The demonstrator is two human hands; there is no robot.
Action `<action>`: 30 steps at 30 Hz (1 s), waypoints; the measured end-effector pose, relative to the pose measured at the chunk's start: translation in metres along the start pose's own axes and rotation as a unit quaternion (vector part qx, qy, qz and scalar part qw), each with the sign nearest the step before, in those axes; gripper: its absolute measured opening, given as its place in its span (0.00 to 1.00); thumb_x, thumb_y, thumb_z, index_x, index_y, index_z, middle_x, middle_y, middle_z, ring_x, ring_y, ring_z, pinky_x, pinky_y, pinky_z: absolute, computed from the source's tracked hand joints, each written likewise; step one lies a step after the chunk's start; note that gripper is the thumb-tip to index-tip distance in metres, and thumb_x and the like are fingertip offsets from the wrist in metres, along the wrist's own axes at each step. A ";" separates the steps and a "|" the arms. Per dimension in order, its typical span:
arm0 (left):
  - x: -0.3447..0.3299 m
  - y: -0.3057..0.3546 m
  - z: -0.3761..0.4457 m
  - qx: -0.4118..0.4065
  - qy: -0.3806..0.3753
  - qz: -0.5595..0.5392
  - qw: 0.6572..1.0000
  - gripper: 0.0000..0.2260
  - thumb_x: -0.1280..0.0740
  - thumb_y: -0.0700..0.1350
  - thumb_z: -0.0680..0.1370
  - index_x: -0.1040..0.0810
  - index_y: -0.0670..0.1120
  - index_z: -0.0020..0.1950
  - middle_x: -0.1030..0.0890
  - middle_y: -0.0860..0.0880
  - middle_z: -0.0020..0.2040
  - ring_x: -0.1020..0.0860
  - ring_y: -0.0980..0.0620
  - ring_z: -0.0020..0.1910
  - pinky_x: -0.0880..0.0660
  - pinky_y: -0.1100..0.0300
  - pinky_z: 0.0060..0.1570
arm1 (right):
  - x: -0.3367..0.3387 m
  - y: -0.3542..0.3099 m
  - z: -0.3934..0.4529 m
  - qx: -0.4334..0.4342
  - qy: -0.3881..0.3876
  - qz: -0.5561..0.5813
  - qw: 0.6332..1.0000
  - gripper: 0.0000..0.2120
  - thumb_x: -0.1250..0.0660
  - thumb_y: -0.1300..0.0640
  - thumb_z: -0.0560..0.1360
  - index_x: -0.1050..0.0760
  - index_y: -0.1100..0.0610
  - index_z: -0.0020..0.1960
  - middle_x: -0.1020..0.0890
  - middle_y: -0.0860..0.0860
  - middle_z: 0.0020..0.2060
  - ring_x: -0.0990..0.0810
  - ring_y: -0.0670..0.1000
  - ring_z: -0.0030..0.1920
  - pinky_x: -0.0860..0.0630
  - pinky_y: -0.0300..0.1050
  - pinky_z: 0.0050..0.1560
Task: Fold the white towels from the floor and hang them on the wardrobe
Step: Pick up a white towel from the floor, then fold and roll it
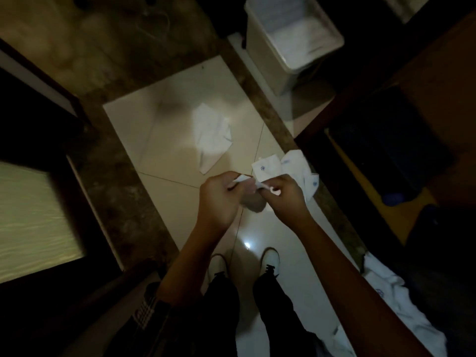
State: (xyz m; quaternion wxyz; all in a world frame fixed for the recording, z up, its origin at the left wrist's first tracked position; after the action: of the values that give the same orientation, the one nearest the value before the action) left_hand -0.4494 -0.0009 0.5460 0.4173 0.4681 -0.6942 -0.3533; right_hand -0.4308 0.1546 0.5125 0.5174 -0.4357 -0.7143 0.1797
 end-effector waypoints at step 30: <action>0.097 0.247 -0.222 -0.208 0.137 -0.173 0.953 0.09 0.32 0.43 0.77 0.20 0.56 0.40 0.18 0.56 0.35 0.20 0.62 0.36 0.25 0.67 0.37 | 0.225 -0.097 -0.256 0.007 0.244 0.084 0.966 0.14 0.29 0.49 0.73 0.23 0.53 0.31 0.21 0.52 0.29 0.23 0.50 0.33 0.32 0.40 0.33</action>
State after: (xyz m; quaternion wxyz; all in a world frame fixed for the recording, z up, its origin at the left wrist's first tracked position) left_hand -0.3553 -0.0375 0.8772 0.5293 0.5277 -0.4493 -0.4894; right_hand -0.2630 0.2328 0.8149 0.6623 -0.5212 -0.5255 0.1162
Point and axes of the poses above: each hand's wrist, its own z-axis towards the middle knuckle, its own x-axis out of the back of the hand, y = z × x, the point moved 10 cm from there along z, towards the middle knuckle
